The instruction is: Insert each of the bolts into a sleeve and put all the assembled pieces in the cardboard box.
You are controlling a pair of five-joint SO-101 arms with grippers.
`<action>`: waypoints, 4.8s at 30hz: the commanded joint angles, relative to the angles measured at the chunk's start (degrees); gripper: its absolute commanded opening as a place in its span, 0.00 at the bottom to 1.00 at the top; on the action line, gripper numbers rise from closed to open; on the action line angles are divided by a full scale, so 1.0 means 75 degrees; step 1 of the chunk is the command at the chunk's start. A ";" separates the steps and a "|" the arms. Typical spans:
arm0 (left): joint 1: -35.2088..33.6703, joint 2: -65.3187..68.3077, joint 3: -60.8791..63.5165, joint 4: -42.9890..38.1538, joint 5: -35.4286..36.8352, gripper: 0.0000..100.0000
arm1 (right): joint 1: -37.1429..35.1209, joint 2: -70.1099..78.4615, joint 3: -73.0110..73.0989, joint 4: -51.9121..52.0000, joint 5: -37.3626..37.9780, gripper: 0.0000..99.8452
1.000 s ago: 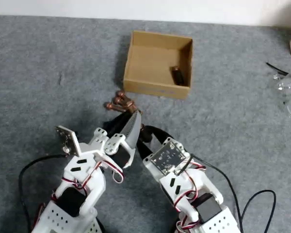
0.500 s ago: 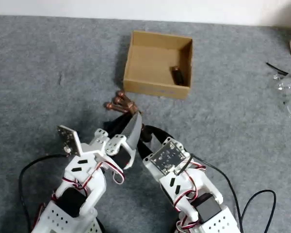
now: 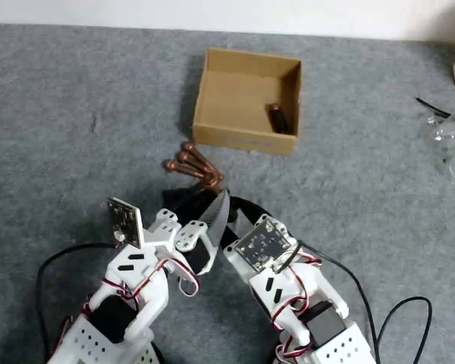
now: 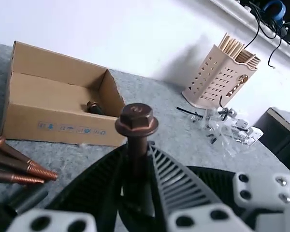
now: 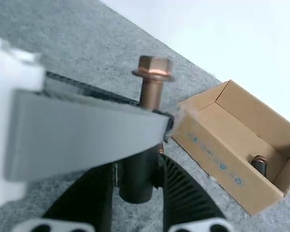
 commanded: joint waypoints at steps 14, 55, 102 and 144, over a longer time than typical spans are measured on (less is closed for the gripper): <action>-0.0475 0.0076 0.0111 0.0117 -0.0516 0.26 | 0.0100 -0.0147 -0.0170 -0.0287 -0.0047 0.00; -0.5597 0.0100 -0.0217 0.2063 -0.5064 0.01 | 0.1635 -0.0147 0.1471 -0.0733 -0.0082 0.00; -0.5773 0.0076 -0.0041 0.2040 -0.5087 0.01 | 0.2233 -0.0135 0.1459 0.0744 -0.0105 0.01; -0.5503 0.0076 0.0123 0.1747 -0.5134 0.01 | 0.2878 1.4388 -1.1434 -0.0158 -0.0082 0.01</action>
